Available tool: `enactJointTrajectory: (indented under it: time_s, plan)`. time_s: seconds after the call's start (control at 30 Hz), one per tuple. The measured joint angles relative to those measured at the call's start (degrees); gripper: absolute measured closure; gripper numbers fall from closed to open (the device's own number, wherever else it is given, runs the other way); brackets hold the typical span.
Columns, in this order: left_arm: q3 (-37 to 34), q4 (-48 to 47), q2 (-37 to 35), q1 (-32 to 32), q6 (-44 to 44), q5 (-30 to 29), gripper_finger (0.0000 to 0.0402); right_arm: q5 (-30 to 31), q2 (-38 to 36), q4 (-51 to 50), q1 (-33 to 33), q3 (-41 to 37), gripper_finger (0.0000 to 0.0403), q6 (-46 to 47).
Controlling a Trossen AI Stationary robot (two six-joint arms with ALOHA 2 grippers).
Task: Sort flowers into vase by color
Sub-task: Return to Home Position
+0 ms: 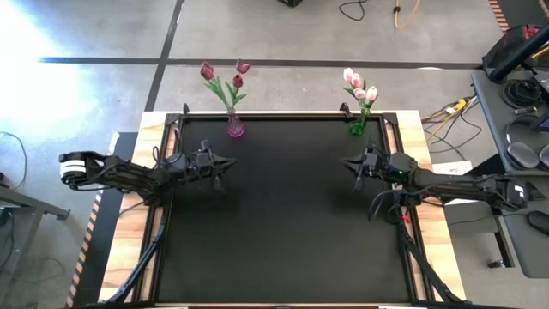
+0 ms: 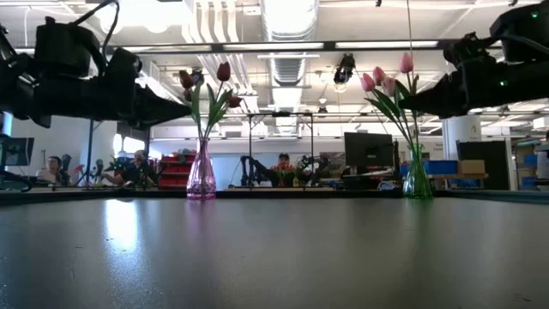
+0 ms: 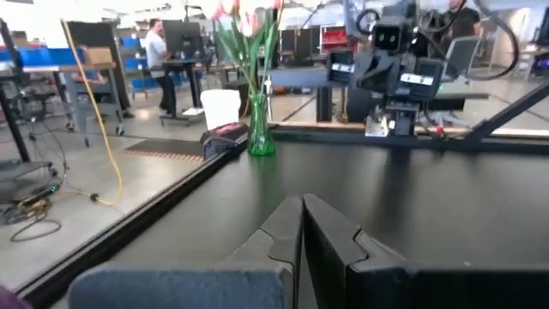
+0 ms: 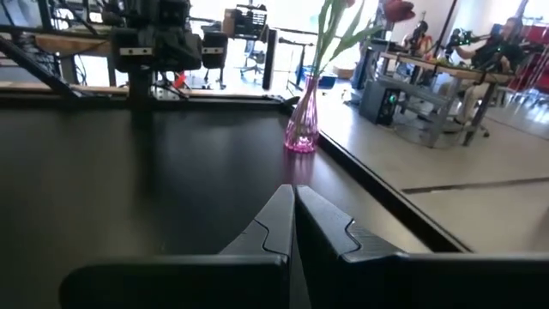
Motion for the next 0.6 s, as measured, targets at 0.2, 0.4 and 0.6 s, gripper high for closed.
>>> enactJointTrajectory:
  time_s: [0.2,0.4,0.6]
  plan:
    - [-0.01,-6.8,-4.55,-0.25,0.07,-0.81,0.0402,-0.01,-6.58,-6.83,0.92,-1.76,0.0394,0.85]
    - [-0.01,-16.32,-11.28,-0.25,0.36,-3.04,0.0402,0.51,-14.1,-14.25,3.26,-1.76,0.0394,0.33]
    - [-0.01,-23.83,-20.05,-0.36,0.78,-3.28,0.0402,1.97,-23.07,-20.14,4.75,-1.76,0.0394,-0.77]
